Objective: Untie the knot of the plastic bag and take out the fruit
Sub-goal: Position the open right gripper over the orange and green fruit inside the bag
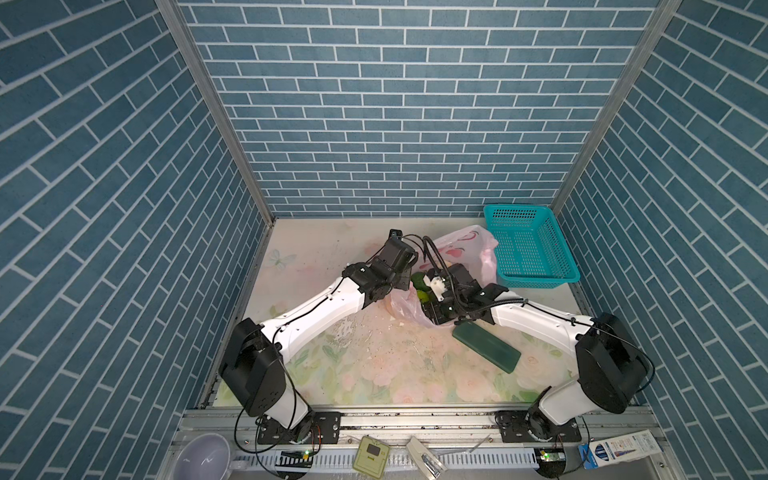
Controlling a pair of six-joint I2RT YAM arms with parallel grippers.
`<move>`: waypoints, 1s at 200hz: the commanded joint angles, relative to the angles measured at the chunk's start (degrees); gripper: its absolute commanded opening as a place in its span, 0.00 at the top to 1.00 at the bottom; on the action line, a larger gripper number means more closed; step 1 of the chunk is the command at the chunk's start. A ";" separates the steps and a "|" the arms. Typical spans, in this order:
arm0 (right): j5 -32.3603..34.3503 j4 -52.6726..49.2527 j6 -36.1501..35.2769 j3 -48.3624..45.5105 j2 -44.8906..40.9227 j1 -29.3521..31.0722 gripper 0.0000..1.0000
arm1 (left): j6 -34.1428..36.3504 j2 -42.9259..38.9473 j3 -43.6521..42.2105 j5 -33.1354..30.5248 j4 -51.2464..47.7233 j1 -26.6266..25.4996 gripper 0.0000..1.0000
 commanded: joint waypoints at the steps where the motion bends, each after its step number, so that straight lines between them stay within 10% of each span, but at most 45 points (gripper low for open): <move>1: -4.20 0.90 -1.76 -2.94 -0.10 2.93 0.12 | -2.26 -2.23 -1.38 -3.03 -1.04 -0.42 1.00; 137: 8.51 -9.95 9.28 8.98 -1.76 3.17 0.08 | -0.80 -12.17 -15.30 -3.73 8.90 -5.71 1.00; 200: 30.68 -22.87 23.82 6.14 -3.00 2.58 0.08 | -1.36 -14.75 -19.84 -3.31 13.16 -6.10 1.00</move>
